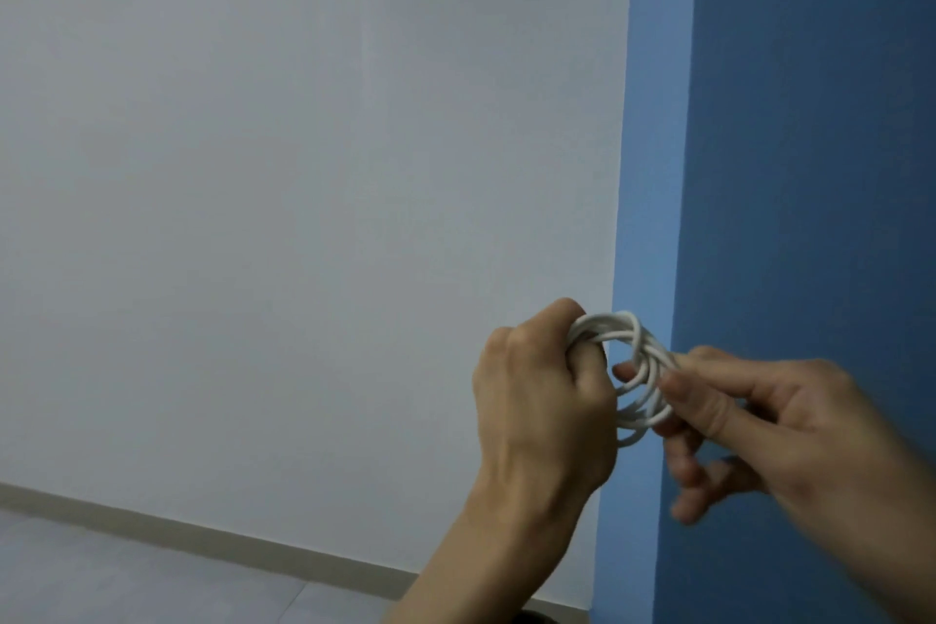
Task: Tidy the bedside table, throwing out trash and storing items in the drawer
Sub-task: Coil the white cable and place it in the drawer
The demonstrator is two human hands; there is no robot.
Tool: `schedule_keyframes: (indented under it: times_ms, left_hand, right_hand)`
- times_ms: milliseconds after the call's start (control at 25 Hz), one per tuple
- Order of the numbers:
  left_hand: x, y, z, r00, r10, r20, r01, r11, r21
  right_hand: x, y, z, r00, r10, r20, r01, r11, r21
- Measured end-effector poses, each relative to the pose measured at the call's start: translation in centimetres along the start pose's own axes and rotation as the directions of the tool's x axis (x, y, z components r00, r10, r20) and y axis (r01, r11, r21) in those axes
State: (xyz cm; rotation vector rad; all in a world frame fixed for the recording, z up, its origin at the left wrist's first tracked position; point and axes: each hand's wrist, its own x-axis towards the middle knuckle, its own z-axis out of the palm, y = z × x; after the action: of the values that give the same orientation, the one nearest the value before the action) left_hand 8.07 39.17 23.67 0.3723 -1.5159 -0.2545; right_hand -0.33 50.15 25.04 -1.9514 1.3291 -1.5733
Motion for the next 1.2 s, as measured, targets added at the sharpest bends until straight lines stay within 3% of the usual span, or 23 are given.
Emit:
schedule_keyframes:
  times_ms: [80,200,320,360,440,520,640,760,840,920,1000,1080,1160,1200]
  left_hand:
    - [0.1,0.1,0.3,1.000,-0.005,-0.013,0.005,0.999,0.054]
    - [0.2,0.2,0.6,0.964,-0.098,0.248,0.166,0.949,-0.269]
    - [-0.3,-0.3,0.4,0.889,-0.099,0.447,0.306,0.856,-0.417]
    - [-0.6,-0.3,0.7,0.862,-0.128,0.491,0.387,0.791,-0.473]
    - [-1.4,0.0,1.3,0.759,-0.228,0.610,0.618,0.548,-0.564]
    - [-2.6,-0.3,2.7,0.681,-0.248,0.689,0.728,0.330,-0.601]
    - [-4.4,-0.4,4.4,0.624,-0.247,0.742,0.778,0.105,-0.619]
    - [-7.0,-1.0,7.2,0.530,-0.321,0.785,0.836,0.043,-0.547]
    - [-9.3,-2.2,9.0,0.462,-0.429,0.776,0.879,0.103,-0.466]
    - [-12.8,-3.1,10.9,0.342,-0.534,0.773,0.934,0.104,-0.341]
    - [-16.9,-4.0,12.5,0.193,-0.550,0.812,0.966,-0.040,-0.256]
    - [-21.5,-4.8,13.9,0.006,-0.539,0.842,0.964,-0.221,-0.149]
    - [-25.6,-6.2,14.8,-0.141,-0.556,0.819,0.957,-0.289,-0.032]
    - [-27.7,-6.9,15.1,-0.185,-0.589,0.786,0.964,-0.265,0.028]
  right_hand:
    - [0.0,0.4,0.0,0.997,-0.052,-0.053,0.049,0.997,-0.060]
    - [0.1,1.2,-0.7,0.981,-0.076,-0.181,0.065,0.996,-0.063]
    - [0.1,2.3,-1.7,0.965,-0.012,-0.263,0.013,1.000,0.002]
    - [0.0,2.8,-2.0,0.958,-0.016,-0.286,0.012,1.000,-0.013]
    - [-0.1,4.1,-2.5,0.934,-0.061,-0.351,0.018,0.992,-0.124]
    - [-0.4,5.8,-3.1,0.909,-0.056,-0.413,-0.013,0.986,-0.164]
    - [-1.5,8.0,-4.2,0.902,0.090,-0.422,-0.037,0.990,0.134]
    - [-3.5,9.8,-5.2,0.899,0.170,-0.403,-0.080,0.970,0.230]
    - [-4.6,11.1,-5.0,0.890,0.201,-0.409,-0.100,0.962,0.254]
    - [-7.1,13.6,-4.7,0.849,0.312,-0.426,-0.179,0.929,0.324]
    - [-9.9,17.1,-4.4,0.775,0.453,-0.440,-0.273,0.868,0.414]
    - [-13.2,21.2,-4.1,0.654,0.609,-0.448,-0.337,0.765,0.549]
    - [-16.3,25.0,-3.5,0.511,0.735,-0.446,-0.356,0.653,0.668]
    - [-17.9,26.9,-3.0,0.436,0.791,-0.429,-0.364,0.591,0.720]
